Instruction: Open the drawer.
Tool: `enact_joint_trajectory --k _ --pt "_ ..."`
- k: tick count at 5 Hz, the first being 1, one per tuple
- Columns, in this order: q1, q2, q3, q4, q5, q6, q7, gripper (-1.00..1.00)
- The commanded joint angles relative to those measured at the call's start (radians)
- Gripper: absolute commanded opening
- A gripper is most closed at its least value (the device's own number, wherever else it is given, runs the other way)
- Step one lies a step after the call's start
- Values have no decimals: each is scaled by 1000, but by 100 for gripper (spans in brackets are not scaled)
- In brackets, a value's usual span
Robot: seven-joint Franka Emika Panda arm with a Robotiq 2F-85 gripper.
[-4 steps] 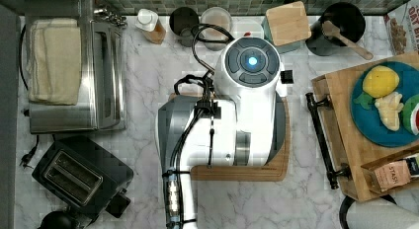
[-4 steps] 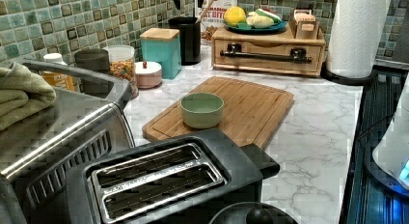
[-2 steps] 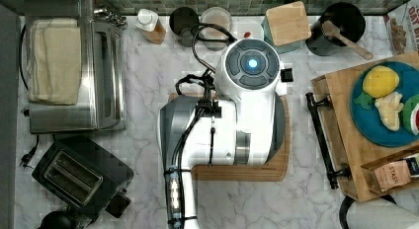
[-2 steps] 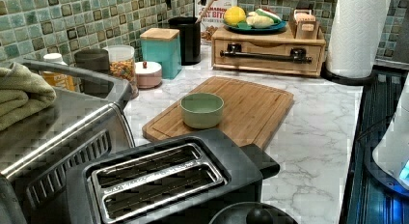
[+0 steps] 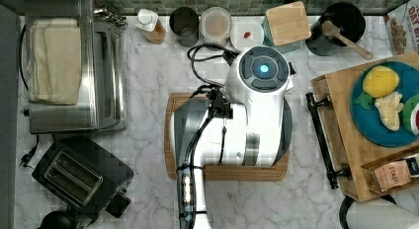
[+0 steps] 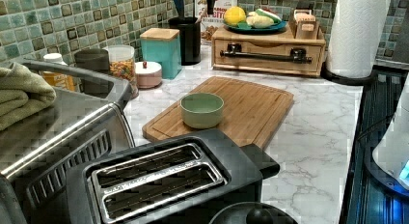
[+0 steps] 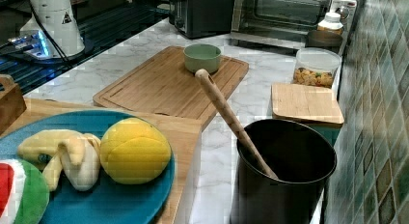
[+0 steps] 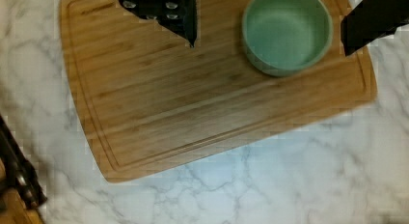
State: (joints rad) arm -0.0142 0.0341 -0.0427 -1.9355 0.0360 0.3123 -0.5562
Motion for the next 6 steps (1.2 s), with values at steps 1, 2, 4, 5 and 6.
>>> enact_joint_trajectory --k 1,2,4,5,6 --pt "-81 -119 -67 -194 -109 149 -460 100" --pt "-101 -124 -104 -232 -128 208 -603 100" --pt "-141 -123 -171 -308 -165 366 -795 100" --pt "-171 -105 -173 -320 -190 399 -835 100" --pt "-179 -105 -178 -375 -223 496 -822 100"
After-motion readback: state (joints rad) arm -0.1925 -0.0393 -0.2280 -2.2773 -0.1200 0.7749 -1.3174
